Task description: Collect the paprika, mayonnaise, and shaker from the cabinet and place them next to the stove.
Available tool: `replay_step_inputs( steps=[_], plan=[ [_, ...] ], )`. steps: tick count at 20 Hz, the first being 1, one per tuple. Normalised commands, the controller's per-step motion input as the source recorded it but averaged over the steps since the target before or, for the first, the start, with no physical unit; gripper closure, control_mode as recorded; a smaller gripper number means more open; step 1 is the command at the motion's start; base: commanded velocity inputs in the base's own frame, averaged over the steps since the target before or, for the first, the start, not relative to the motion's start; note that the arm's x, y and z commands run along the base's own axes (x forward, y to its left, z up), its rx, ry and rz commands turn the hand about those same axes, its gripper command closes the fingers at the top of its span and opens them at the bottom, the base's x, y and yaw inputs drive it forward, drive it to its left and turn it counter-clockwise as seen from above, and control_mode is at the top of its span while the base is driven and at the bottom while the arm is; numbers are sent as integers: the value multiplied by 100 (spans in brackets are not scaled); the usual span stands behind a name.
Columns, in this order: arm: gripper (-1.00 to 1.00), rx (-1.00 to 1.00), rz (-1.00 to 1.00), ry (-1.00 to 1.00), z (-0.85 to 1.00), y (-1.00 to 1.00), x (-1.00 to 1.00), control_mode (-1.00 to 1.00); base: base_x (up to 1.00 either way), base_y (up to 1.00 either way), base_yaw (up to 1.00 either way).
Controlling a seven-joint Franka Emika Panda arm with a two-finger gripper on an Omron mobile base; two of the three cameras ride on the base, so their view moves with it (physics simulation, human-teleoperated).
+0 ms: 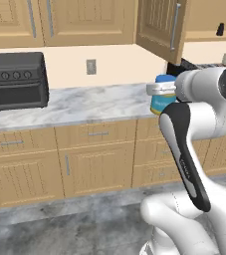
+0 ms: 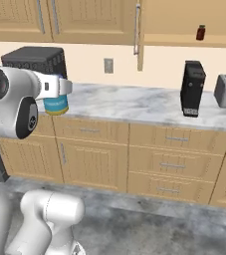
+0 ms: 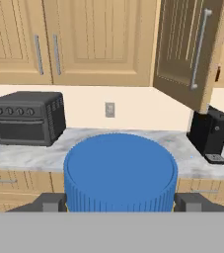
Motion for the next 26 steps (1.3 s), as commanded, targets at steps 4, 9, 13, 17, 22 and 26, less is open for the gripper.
replay_step_inputs(
  steps=[4,9,13,17,22,26],
  plan=[
    [100,0,0,0,0,0,0,100,0,100,-2],
    [100,0,0,0,0,0,0,100,1,100,-1],
    [100,0,0,0,0,0,0,100,23,100,-5],
    [100,0,0,0,0,0,0,100,44,100,-8],
    [100,0,0,0,0,0,0,100,62,100,-8],
    [100,0,0,0,0,0,0,100,81,74,-2]
  ],
)
